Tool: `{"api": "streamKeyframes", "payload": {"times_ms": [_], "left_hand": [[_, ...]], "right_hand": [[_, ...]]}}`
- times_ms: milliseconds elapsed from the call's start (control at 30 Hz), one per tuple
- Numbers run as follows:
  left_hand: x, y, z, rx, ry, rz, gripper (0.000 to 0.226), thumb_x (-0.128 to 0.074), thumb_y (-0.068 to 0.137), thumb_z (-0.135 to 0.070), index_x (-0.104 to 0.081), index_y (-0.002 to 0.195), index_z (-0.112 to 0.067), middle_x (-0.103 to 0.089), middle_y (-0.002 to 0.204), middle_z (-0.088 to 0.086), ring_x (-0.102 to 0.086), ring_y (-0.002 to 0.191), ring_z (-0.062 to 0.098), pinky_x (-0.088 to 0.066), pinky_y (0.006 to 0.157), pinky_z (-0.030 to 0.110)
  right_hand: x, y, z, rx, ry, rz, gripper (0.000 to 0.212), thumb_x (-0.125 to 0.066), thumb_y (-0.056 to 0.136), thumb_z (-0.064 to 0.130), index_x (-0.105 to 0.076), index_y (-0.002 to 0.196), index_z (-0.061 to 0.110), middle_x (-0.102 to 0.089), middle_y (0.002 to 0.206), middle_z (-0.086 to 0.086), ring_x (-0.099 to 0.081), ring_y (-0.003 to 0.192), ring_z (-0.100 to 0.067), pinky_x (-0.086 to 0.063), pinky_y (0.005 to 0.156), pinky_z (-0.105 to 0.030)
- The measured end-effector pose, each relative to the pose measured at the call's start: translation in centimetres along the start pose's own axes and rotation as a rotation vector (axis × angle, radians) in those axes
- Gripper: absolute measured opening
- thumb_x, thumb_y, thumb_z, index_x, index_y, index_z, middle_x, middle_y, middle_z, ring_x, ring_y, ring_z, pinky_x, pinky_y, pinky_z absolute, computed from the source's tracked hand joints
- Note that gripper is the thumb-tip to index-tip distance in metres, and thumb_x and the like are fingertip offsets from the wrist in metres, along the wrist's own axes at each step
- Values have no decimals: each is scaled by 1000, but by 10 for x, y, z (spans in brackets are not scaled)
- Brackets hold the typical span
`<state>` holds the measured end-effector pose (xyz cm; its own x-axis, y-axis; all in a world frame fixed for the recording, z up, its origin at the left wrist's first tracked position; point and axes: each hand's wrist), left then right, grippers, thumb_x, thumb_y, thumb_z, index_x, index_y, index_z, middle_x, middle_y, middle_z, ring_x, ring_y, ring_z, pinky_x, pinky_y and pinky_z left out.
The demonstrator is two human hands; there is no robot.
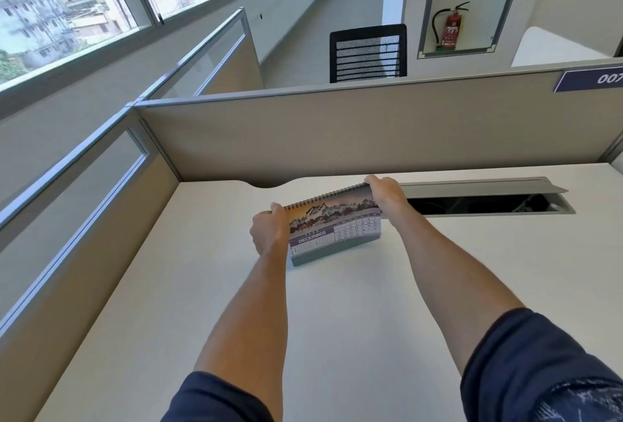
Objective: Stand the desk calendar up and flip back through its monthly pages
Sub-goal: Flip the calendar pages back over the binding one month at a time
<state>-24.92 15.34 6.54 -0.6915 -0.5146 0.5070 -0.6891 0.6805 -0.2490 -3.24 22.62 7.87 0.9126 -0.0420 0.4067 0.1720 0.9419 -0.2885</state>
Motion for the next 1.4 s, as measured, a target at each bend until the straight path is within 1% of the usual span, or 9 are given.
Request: {"api": "streamKeyframes", "payload": {"times_ms": [167, 267, 333, 433, 533, 667, 900, 1067, 1400], "left_hand": [[1, 3, 1, 14, 114, 24, 44, -37, 95, -41, -64, 97, -7, -69, 97, 12, -65, 91, 32, -54, 88, 42], [3, 3, 3, 35, 165, 56, 49, -34, 95, -45, -63, 105, -6, -68, 103, 13, -64, 95, 33, -52, 94, 45], [2, 3, 4, 30, 186, 56, 55, -31, 97, -51, -62, 106, -7, -68, 105, 13, -64, 97, 33, -51, 97, 47], [2, 0, 6, -12, 227, 2, 66, -23, 99, -64, -59, 103, -8, -63, 101, 10, -62, 98, 34, -50, 96, 48], [-2, -2, 11, -81, 217, -47, 76, -18, 96, -71, -60, 109, -9, -67, 106, 12, -63, 101, 36, -49, 95, 50], [-6, -8, 21, -195, 180, -74, 66, -18, 98, -67, -55, 96, -12, -67, 99, 10, -62, 92, 34, -51, 91, 52], [-8, -8, 33, -239, 135, -67, 67, -12, 92, -72, -54, 97, -20, -69, 99, 7, -65, 91, 31, -55, 88, 52], [-7, -7, 34, -244, 147, -46, 64, -13, 93, -71, -53, 97, -21, -69, 100, 6, -65, 92, 32, -55, 88, 52], [-5, -8, 35, -244, 155, -35, 62, -17, 97, -69, -54, 98, -19, -68, 98, 6, -64, 92, 32, -54, 89, 52]], "right_hand": [[1, -1, 3, -8, -125, -34, 31, -46, 93, 39, -48, 77, 12, -52, 75, -4, -48, 68, -26, -36, 66, -37], [-1, -3, -2, -29, -171, -96, 37, -47, 92, 44, -47, 106, 9, -58, 86, -3, -58, 87, -31, -41, 71, -37], [-2, -5, -5, -18, -178, -140, 43, -49, 91, 46, -41, 113, 10, -56, 83, -1, -60, 91, -33, -44, 72, -38], [0, -4, -7, 17, -197, -174, 45, -50, 89, 51, -51, 105, 9, -58, 77, 0, -61, 83, -30, -42, 65, -35], [3, -5, -8, 52, -204, -187, 41, -51, 85, 54, -55, 80, 14, -55, 66, 2, -55, 67, -25, -34, 55, -31], [5, -7, -7, 56, -237, -200, 37, -55, 85, 50, -49, 67, 18, -53, 61, 2, -51, 61, -24, -35, 58, -32], [4, -8, -6, 92, -231, -212, 24, -55, 80, 42, -52, 69, 21, -56, 63, 4, -50, 61, -23, -33, 61, -32], [4, -12, -3, 85, -260, -223, 29, -54, 83, 36, -42, 63, 18, -41, 54, 4, -41, 57, -25, -26, 58, -33], [5, -10, -5, 113, -173, -197, 14, -55, 79, 34, -56, 74, 21, -61, 69, 8, -56, 67, -20, -38, 60, -31]]}}
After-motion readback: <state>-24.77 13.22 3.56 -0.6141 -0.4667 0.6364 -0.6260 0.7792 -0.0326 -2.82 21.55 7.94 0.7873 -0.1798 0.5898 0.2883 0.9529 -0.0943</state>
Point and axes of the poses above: each hand's wrist, its own y-axis towards the middle knuckle, its own x-axis out of the back of the hand, z = x × y
